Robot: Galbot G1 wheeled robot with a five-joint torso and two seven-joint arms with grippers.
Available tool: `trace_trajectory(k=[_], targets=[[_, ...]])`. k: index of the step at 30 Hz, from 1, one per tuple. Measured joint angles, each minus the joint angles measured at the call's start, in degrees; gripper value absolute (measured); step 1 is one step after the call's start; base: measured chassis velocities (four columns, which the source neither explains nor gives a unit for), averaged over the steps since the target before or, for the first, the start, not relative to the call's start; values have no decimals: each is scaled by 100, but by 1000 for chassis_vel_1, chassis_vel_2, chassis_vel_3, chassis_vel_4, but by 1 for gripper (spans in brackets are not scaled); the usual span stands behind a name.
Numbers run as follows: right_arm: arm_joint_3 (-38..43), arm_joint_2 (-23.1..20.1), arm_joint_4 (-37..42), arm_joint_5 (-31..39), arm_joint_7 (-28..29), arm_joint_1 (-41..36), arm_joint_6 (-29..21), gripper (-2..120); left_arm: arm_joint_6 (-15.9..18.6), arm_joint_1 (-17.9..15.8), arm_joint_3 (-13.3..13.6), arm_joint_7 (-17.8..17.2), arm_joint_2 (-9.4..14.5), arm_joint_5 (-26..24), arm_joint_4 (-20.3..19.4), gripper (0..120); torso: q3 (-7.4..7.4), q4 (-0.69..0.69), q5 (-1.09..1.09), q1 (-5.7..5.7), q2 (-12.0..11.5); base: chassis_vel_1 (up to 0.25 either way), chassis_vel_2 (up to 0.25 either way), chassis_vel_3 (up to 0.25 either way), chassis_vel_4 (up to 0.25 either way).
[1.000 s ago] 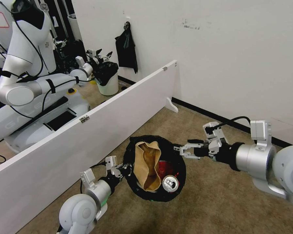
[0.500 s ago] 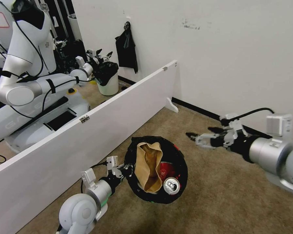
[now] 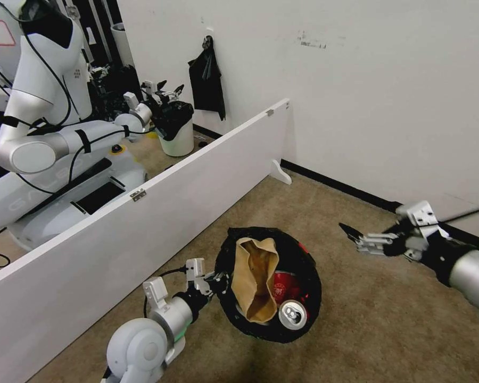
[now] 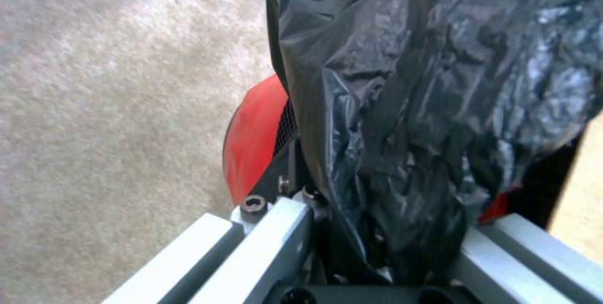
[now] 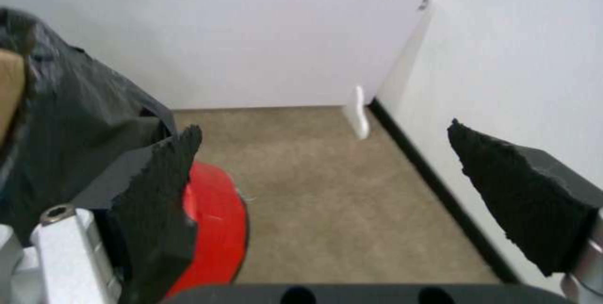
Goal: Pick up the trash bin, then pick up the garbage from the floor and place it into the trash bin.
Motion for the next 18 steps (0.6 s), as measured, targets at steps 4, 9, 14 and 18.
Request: trace_trajectory(k=[4,9,14,18], targets=[[-49,696,0,-866,-416,-123,375,100,-8,13,127,1,-49,66,4,0,0,0,0,0,0,0,0,0,0],[-384,2078,0,-2758,-1159,-83,1620,100,-18,77,270,34,-234,286,-16,0,0,-1,1,0,0,0,0,0,0],[-642,3002,-3,-3832,-1413,-82,2660,100,-19,91,364,42,-303,367,-36,0,0,1,0,0,0,0,0,0,0],[-920,3846,-70,-4283,-1460,-66,3338,100,-18,89,407,43,-334,391,-39,0,0,-3,0,0,0,0,0,0,0]])
